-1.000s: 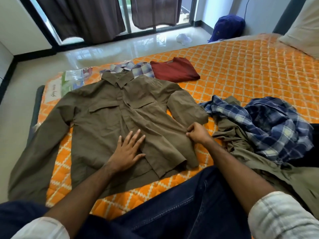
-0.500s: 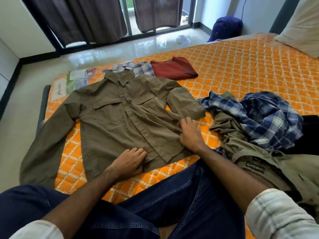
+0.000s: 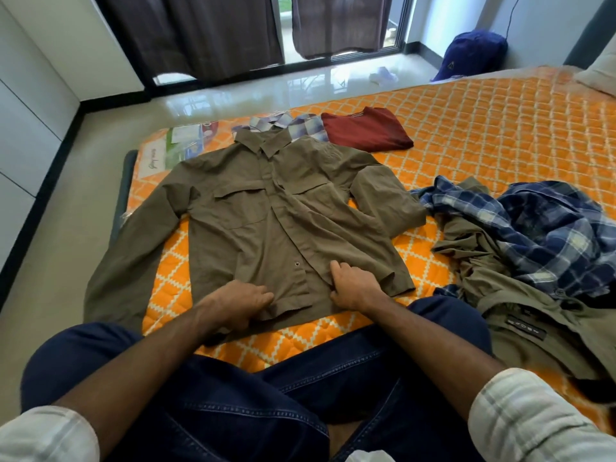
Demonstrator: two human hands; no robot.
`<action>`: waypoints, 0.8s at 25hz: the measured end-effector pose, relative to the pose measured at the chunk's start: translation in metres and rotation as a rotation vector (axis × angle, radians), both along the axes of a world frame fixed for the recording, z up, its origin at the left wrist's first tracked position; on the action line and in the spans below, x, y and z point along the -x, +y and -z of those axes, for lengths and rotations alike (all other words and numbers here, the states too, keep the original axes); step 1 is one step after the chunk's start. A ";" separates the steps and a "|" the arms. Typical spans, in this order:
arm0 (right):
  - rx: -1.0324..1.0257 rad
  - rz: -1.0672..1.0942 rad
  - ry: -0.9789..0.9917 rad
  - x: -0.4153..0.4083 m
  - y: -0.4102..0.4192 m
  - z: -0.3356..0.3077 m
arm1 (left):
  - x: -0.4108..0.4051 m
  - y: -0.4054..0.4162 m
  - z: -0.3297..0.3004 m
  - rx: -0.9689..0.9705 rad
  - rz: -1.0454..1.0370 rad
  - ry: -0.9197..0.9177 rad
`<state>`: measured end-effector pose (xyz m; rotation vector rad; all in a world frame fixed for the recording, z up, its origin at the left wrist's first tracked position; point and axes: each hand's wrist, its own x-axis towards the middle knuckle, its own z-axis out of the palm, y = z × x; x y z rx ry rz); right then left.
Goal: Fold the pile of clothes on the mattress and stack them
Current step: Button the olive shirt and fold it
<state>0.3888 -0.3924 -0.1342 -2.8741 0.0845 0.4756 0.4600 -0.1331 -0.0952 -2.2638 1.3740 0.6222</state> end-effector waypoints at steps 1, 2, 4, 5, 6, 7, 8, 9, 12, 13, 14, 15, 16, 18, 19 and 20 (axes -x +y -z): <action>-0.065 0.042 0.010 0.000 -0.001 0.001 | 0.005 0.004 0.002 0.089 0.012 -0.047; -0.203 0.131 0.029 -0.002 -0.002 0.001 | 0.010 0.008 0.006 0.157 -0.001 -0.083; -0.579 0.339 0.038 -0.005 0.000 -0.004 | 0.016 0.019 0.013 0.224 -0.060 -0.123; -0.678 0.376 -0.019 -0.006 0.004 -0.007 | 0.016 0.026 0.016 0.227 -0.101 -0.146; -0.691 0.336 -0.089 -0.007 0.010 -0.008 | 0.015 0.033 0.017 0.219 -0.144 -0.175; -0.645 0.240 -0.119 -0.006 0.018 -0.008 | 0.013 0.040 0.016 0.204 -0.189 -0.200; -0.562 0.112 -0.113 -0.004 0.026 -0.006 | 0.011 0.044 0.014 0.185 -0.233 -0.215; -0.425 -0.037 -0.098 -0.001 0.036 -0.002 | 0.010 0.046 0.011 0.160 -0.275 -0.220; 0.103 -0.417 -0.258 0.002 0.063 0.016 | 0.012 0.054 0.006 0.055 -0.341 -0.207; 0.175 -0.478 -0.317 0.001 0.070 0.020 | 0.014 0.057 0.007 0.030 -0.348 -0.198; 0.196 -0.518 -0.354 0.000 0.078 0.021 | 0.016 0.060 0.009 0.022 -0.350 -0.193; 0.193 -0.534 -0.382 -0.002 0.083 0.020 | 0.018 0.062 0.013 0.028 -0.351 -0.202; 0.184 -0.527 -0.398 -0.004 0.085 0.019 | 0.019 0.061 0.015 0.032 -0.336 -0.224; 0.160 -0.490 -0.400 -0.008 0.087 0.014 | 0.019 0.054 0.018 0.017 -0.269 -0.277; 0.136 -0.471 -0.401 -0.009 0.086 0.012 | 0.019 0.049 0.017 -0.010 -0.234 -0.289; 0.109 -0.455 -0.402 -0.009 0.084 0.011 | 0.019 0.046 0.015 -0.045 -0.206 -0.297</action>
